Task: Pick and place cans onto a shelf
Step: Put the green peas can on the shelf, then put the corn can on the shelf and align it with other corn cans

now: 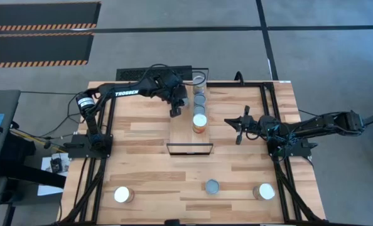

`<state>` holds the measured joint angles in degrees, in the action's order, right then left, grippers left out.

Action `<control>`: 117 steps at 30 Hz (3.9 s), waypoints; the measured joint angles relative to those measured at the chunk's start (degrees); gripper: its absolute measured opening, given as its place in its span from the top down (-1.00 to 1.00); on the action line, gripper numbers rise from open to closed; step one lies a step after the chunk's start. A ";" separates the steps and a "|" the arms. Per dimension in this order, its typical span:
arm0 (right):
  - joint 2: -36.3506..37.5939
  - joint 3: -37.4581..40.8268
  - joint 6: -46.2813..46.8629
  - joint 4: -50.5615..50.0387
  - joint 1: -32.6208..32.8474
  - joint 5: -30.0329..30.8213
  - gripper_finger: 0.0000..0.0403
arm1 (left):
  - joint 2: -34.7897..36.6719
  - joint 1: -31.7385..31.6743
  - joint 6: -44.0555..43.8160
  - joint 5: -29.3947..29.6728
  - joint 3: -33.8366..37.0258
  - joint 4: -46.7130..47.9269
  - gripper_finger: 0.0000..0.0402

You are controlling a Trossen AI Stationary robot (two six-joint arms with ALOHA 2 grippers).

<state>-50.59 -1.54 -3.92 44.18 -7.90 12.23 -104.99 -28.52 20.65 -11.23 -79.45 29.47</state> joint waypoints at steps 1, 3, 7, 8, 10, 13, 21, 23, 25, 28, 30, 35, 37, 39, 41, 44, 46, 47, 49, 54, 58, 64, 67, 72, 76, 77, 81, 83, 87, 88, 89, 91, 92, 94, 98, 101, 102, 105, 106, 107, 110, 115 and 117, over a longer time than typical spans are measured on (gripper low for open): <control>0.00 0.00 0.01 -0.02 0.00 0.00 0.96 | 0.00 -0.01 0.57 0.00 -0.81 -0.09 0.75; 0.02 0.00 0.00 -0.02 0.00 0.00 0.96 | 0.90 -0.01 2.22 0.06 -2.28 0.59 0.77; 0.02 0.00 0.00 -0.02 0.00 0.00 0.96 | 5.69 -0.97 2.60 -0.48 -2.55 0.73 0.89; 0.02 0.00 0.00 -0.13 0.00 -0.04 0.96 | 7.08 -1.50 1.78 -1.16 -1.58 0.24 0.93; 0.01 0.00 0.00 -0.33 0.00 -0.09 0.96 | 9.47 -2.32 -0.09 -2.44 2.17 -0.70 0.98; 0.01 0.00 0.00 -0.52 0.00 -0.09 0.96 | 13.17 -3.25 -2.62 -2.50 10.67 -6.72 0.98; 0.00 0.00 0.49 -0.31 -0.02 -0.11 0.96 | 16.08 -4.83 -8.08 2.13 26.41 -24.42 1.00; 0.00 0.00 0.83 -0.34 0.00 -0.12 0.96 | 15.27 -4.84 -8.16 3.01 26.99 -25.78 1.00; 0.00 0.00 0.90 -0.18 0.00 -0.13 0.96 | 14.23 -4.78 -7.95 4.49 27.34 -25.80 1.00; 0.00 0.00 0.90 -0.20 -0.02 -0.13 0.96 | 13.01 -5.02 -7.00 5.54 27.25 -28.25 1.00; 0.00 0.00 0.90 -0.22 -0.01 -0.13 0.96 | 12.00 -5.24 -6.89 5.52 27.25 -29.20 1.00; 0.00 0.00 0.92 -0.20 0.00 -0.15 0.96 | 11.17 -5.30 -7.03 4.48 27.18 -30.90 1.00; 0.00 0.00 0.92 -0.22 0.00 -0.15 0.96 | 11.15 -5.30 -7.60 3.81 27.20 -30.91 1.00; 0.00 0.00 0.92 -0.22 0.00 -0.15 0.96 | 11.15 -5.30 -8.55 2.57 27.22 -32.10 1.00; 0.00 0.00 0.92 -0.24 -0.02 -0.15 0.96 | 11.15 -5.32 -9.21 2.22 27.20 -32.96 1.00; 0.00 0.00 0.94 -0.24 -0.02 -0.15 0.96 | 11.15 -5.32 -9.38 2.12 27.20 -33.43 1.00; 0.00 0.00 0.94 -0.22 0.00 -0.15 0.96 | 11.15 -5.32 -9.73 2.06 27.20 -33.56 1.00; 0.00 0.00 0.94 -0.23 -0.02 -0.15 0.96 | 11.15 -5.32 -9.93 2.02 27.20 -33.54 1.00; 0.00 0.00 0.94 -0.22 -0.01 -0.15 0.96 | 11.15 -5.32 -10.17 1.26 27.20 -33.54 1.00; 0.00 0.00 0.96 -0.22 0.00 -0.15 0.96 | 11.15 -5.32 -10.40 1.08 27.20 -34.14 1.00; 0.00 0.00 0.96 -0.19 0.00 -0.15 0.96 | 11.48 -5.50 -10.06 1.17 26.48 -33.65 1.00; 0.00 0.00 0.96 0.02 0.00 -0.15 0.96 | 16.66 -5.50 -9.37 1.06 25.43 -30.77 1.00; 0.00 0.00 0.96 0.11 -0.01 -0.15 0.96 | 21.02 -4.51 -9.37 0.36 25.43 -25.76 1.00; -0.02 0.00 0.96 1.86 -0.02 -0.17 0.96 | 28.03 2.95 -9.85 2.48 25.43 -15.27 1.00; -0.01 0.00 0.98 3.54 0.11 -0.38 0.96 | 32.20 13.24 -14.57 11.00 25.41 -7.11 1.00; -0.02 0.00 0.98 3.67 0.25 -0.38 0.96 | 32.98 16.00 -16.98 13.29 25.41 -5.07 1.00; -0.57 0.52 0.87 5.58 1.38 -0.42 0.96 | 34.39 26.04 -29.80 20.20 23.57 4.46 1.00; -1.04 1.09 1.02 6.99 2.22 -0.42 0.97 | 33.86 30.86 -36.61 23.51 21.19 10.38 1.00; -1.63 1.09 2.79 6.73 5.84 -0.42 0.98 | 31.74 39.50 -45.84 28.01 17.22 16.03 1.00; -2.31 1.09 3.58 6.72 7.08 -0.32 0.98 | 31.23 41.30 -47.20 28.49 16.59 16.53 1.00; -2.86 1.09 4.23 6.29 8.49 -0.29 0.98 | 30.75 42.93 -48.03 28.66 16.19 16.55 1.00; -3.78 1.11 5.01 7.25 11.55 0.33 0.98 | 30.22 45.95 -48.31 28.65 15.92 16.66 1.00; -4.40 1.11 5.32 7.68 13.35 1.19 0.98 | 29.93 47.19 -48.30 28.48 15.75 16.62 1.00; -5.54 1.14 5.49 7.65 16.94 3.67 0.98 | 29.81 49.77 -48.34 28.20 15.75 16.84 1.00; -7.08 1.16 5.62 7.85 23.77 11.63 0.98 | 29.86 54.19 -50.03 25.85 15.53 16.27 1.00; -7.28 1.18 5.62 7.86 27.72 13.46 0.98 | 29.86 57.51 -52.81 23.96 14.72 15.93 1.00; -7.28 1.18 5.62 8.05 28.76 13.46 0.98 | 29.86 58.62 -53.77 23.78 14.62 15.95 1.00; -7.04 1.20 5.53 9.14 31.40 13.56 0.96 | 29.86 62.37 -56.70 23.68 14.60 16.19 1.00; -7.04 1.20 5.38 9.26 31.91 13.57 0.96 | 29.86 63.68 -57.61 23.68 14.55 16.50 1.00; -7.04 1.20 5.38 9.16 32.19 13.55 0.96 | 29.86 64.85 -58.73 23.66 14.55 16.99 1.00; -7.06 1.22 5.42 9.16 32.30 13.62 0.95 | 29.86 67.89 -63.09 24.15 14.55 18.55 1.00; -7.06 0.95 6.82 9.15 32.32 13.49 0.93 | 29.86 72.90 -68.79 26.56 14.55 21.16 1.00; -7.08 0.41 7.79 8.87 32.82 13.45 0.94 | 29.86 74.42 -72.33 26.73 14.55 22.65 1.00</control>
<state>-57.67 -1.14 3.87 53.06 24.91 25.68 -75.13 45.90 -51.68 15.49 -64.90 52.12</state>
